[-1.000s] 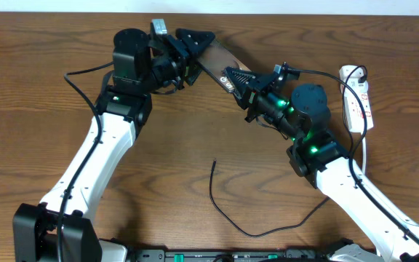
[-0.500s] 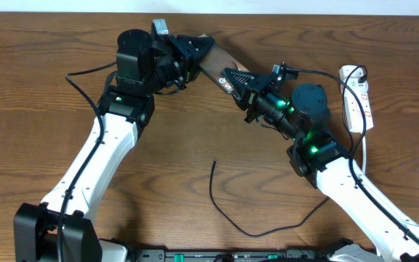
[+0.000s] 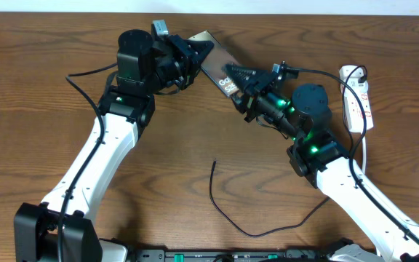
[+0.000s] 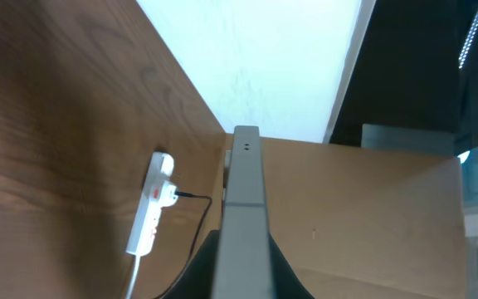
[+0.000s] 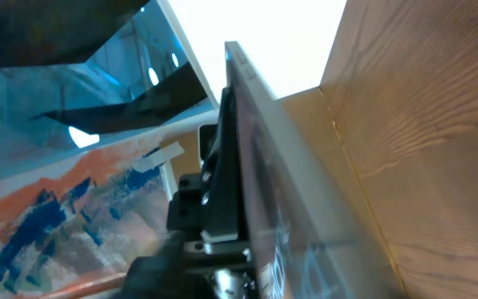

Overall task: Plug charger to phone and switch on socket
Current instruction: 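Regrasp the box with the left gripper and carry it left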

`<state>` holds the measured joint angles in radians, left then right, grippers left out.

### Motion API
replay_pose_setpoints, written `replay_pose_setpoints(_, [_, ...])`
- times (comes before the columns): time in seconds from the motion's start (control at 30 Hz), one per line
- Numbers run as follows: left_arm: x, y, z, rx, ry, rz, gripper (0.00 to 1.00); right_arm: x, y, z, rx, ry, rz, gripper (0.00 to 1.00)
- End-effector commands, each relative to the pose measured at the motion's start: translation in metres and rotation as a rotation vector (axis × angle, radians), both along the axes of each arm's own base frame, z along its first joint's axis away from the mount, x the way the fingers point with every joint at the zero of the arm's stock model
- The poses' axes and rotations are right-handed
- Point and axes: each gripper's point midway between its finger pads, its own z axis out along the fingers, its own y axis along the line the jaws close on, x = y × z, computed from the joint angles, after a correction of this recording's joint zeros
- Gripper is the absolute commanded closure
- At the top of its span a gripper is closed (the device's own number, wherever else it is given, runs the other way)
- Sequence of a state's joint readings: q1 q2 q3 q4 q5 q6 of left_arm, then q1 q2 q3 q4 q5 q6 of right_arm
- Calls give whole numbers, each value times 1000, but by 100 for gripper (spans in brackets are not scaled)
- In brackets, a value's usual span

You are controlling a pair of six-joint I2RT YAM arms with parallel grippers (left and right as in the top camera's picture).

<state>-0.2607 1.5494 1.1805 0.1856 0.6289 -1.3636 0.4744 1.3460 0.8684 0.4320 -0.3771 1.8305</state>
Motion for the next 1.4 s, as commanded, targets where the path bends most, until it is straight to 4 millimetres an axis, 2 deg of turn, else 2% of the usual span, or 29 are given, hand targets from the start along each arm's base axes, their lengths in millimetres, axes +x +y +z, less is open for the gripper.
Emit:
replay_pose_setpoints(0.0, [10,12,8,14,-50,41,92,-7,5,17,14,-38,31,1])
replay_pose_setpoints(0.1, [16,26,8,17,-51,71,93,-7,5,17,14,-39,30,1])
replay_pose_setpoints(0.2, [24,49,8,40,-73,111,93,-8,6,17,5,-50,36,1])
replay_pose_setpoints(0.23, [29,66,9,44,-79,134,93,-8,6,17,-29,-89,38,1])
replay_pose_setpoints(0.43, [36,133,12,40,-98,183,93,-18,13,12,-204,-288,122,1])
replay_pose_setpoints(0.6, [25,182,18,-2,-106,155,93,-25,15,-19,-359,-306,185,1])
replay_pose_setpoints(0.7, [8,204,24,-34,-128,79,93,-28,11,-47,-460,-253,201,1])
replay_pose_setpoints(0.8, [-5,209,28,-41,-162,8,93,-32,14,-57,-489,-223,213,1])
replay_pose_setpoints(0.93, [-18,207,32,-46,-197,-73,93,-45,28,-73,-521,-138,281,1])
replay_pose_setpoints(1.13, [-24,203,34,-42,-222,-117,93,-65,55,-106,-681,-3,418,1])
replay_pose_setpoints(1.23, [-25,202,35,-37,-235,-129,93,-70,47,-132,-829,108,415,1])
replay_pose_setpoints(1.37, [-25,203,35,-33,-241,-130,93,-81,17,-167,-1041,243,365,1])
